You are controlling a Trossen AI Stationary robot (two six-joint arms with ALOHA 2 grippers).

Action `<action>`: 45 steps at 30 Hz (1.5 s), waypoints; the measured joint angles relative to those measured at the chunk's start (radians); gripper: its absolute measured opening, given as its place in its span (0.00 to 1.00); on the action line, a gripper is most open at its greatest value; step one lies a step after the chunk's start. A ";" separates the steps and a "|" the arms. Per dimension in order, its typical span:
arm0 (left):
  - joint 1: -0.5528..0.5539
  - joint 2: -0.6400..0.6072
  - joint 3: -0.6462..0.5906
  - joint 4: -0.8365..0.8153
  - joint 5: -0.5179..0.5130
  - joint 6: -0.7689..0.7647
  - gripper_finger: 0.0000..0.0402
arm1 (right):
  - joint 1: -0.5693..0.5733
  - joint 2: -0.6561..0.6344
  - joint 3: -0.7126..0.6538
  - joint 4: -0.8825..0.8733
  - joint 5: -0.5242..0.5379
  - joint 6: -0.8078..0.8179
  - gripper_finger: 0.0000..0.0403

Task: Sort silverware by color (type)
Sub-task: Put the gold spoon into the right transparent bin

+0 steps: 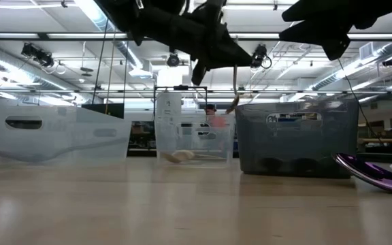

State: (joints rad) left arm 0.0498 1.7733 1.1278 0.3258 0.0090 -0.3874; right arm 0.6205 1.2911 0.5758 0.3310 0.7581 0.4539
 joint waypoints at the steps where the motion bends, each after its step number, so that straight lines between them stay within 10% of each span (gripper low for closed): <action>1: 0.015 0.000 0.000 -0.009 0.033 -0.017 0.05 | 0.000 0.001 0.000 -0.002 -0.004 0.003 0.46; 13: 0.167 -0.001 0.000 -0.042 0.359 -0.146 0.05 | 0.003 0.033 0.000 -0.014 -0.038 0.067 0.46; 45: 0.175 -0.001 0.001 -0.434 0.159 0.032 0.06 | 0.006 0.033 0.000 -0.019 -0.046 0.094 0.46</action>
State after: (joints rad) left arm 0.2250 1.7725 1.1290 -0.1085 0.1680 -0.3552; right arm 0.6270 1.3239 0.5758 0.3119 0.7116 0.5484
